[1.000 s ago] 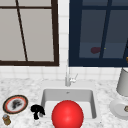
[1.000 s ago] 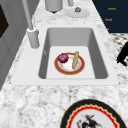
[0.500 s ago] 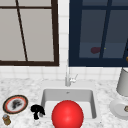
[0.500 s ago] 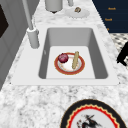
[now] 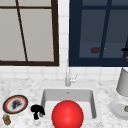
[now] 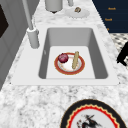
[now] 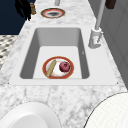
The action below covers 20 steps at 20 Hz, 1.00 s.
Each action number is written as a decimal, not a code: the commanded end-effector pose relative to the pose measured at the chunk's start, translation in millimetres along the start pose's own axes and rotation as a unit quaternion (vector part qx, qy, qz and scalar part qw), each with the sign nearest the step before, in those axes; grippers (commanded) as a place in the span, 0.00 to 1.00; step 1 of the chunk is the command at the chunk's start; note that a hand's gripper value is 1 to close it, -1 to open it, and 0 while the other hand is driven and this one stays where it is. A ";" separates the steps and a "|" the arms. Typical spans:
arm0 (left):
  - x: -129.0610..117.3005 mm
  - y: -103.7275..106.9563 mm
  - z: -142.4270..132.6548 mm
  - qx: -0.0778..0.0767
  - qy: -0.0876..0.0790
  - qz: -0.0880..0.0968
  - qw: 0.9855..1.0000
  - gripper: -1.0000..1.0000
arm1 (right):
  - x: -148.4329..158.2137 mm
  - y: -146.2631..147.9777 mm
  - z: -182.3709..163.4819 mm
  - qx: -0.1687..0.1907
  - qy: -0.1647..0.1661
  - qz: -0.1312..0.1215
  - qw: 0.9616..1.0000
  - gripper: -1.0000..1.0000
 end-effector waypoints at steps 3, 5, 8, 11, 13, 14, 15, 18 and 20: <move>0.0 0.0 0.0 0.000 0.000 0.000 1.000 0.50 | -1.5 29.6 -21.8 0.039 0.003 0.001 0.999 0.00; 0.0 0.0 0.0 0.000 0.000 0.000 1.000 0.50 | -1.5 30.5 -24.7 0.058 -0.001 -0.001 0.998 0.00; 0.0 0.0 0.0 0.000 0.000 0.000 1.000 0.50 | 2.7 28.5 -30.3 0.086 -0.001 0.012 0.996 0.00; 0.0 0.0 0.0 0.000 0.000 0.000 1.000 0.50 | -3.7 -1.1 -9.8 0.123 -0.024 0.018 0.992 1.00; 0.0 0.0 0.0 0.000 0.000 0.000 1.000 0.50 | -9.1 -19.0 -5.6 0.119 -0.063 0.028 0.991 1.00; 0.0 0.0 0.0 0.000 0.000 0.000 1.000 0.50 | -10.7 -24.1 -4.2 0.104 -0.056 0.041 0.992 1.00; 0.0 0.0 0.0 0.000 0.000 0.000 1.000 0.50 | -10.9 -25.4 -5.5 0.094 -0.053 0.049 0.993 1.00; 0.0 0.0 0.0 0.000 0.000 0.000 1.000 0.50 | -15.0 -40.0 0.7 0.067 -0.048 0.060 0.995 1.00; 0.0 0.0 0.0 0.000 0.000 0.000 1.000 0.50 | -26.0 -53.5 11.8 0.076 -0.065 0.069 0.993 1.00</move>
